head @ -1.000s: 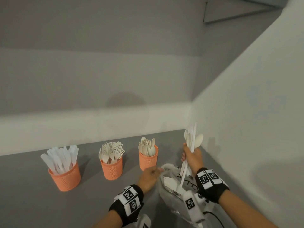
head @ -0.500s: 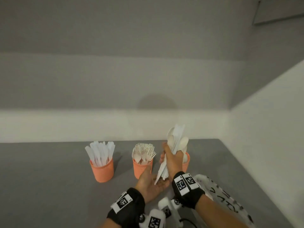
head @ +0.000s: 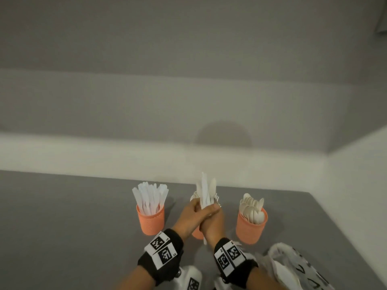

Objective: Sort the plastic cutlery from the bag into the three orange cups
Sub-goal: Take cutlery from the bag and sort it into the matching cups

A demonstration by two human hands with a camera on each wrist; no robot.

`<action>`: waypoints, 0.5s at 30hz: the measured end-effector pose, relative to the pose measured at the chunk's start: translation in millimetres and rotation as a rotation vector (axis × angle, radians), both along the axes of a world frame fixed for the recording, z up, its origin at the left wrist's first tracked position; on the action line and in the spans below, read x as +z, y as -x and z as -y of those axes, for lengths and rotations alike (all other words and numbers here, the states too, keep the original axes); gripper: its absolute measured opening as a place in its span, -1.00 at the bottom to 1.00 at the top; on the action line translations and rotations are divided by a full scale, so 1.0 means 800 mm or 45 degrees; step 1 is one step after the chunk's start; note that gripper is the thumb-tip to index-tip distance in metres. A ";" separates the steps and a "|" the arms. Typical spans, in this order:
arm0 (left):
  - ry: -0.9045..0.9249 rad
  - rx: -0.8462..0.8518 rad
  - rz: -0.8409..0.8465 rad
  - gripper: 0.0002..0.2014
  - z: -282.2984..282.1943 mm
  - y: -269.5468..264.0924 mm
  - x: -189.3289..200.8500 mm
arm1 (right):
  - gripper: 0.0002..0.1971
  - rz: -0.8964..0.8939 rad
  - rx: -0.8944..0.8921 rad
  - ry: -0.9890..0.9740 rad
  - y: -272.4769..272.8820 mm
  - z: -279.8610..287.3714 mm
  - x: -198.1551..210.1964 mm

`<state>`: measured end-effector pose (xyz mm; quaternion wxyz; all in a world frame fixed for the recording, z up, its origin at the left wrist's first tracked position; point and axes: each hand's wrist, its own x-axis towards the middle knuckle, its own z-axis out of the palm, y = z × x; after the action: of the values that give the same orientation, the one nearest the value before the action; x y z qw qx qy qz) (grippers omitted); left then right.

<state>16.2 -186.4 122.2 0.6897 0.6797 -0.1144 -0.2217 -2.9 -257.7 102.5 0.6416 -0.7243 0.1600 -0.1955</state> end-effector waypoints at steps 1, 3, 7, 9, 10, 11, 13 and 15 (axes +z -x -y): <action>-0.010 0.059 0.020 -0.49 0.003 -0.004 0.000 | -0.81 -0.002 0.036 0.028 0.001 -0.006 -0.002; -0.018 0.186 -0.017 -0.61 0.008 -0.010 0.002 | -0.73 -0.002 0.103 0.091 0.002 -0.011 -0.009; 0.055 0.303 -0.061 -0.72 0.007 -0.022 -0.005 | -0.64 -0.151 0.359 0.425 0.001 0.002 -0.005; 0.098 0.246 -0.048 -0.79 0.003 -0.025 -0.004 | -0.64 -0.241 0.515 0.355 -0.002 0.014 0.003; 0.116 0.201 -0.048 -0.84 0.001 -0.026 -0.002 | -0.67 -0.296 0.617 0.258 -0.003 0.019 0.008; 0.136 0.149 -0.059 -0.86 -0.001 -0.028 0.000 | -0.67 -0.357 0.719 0.127 -0.004 0.024 0.014; 0.163 0.042 -0.089 -0.82 -0.005 -0.033 0.003 | -0.72 -0.449 0.911 -0.104 -0.002 0.032 0.025; 0.151 -0.055 -0.119 -0.76 -0.010 -0.037 0.004 | -0.77 -0.503 1.060 -0.204 -0.004 0.037 0.029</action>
<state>45.7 -178.7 125.6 0.7286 0.6239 -0.1095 -0.2607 0.5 -287.2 126.1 0.6765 -0.6985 -0.0104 0.2331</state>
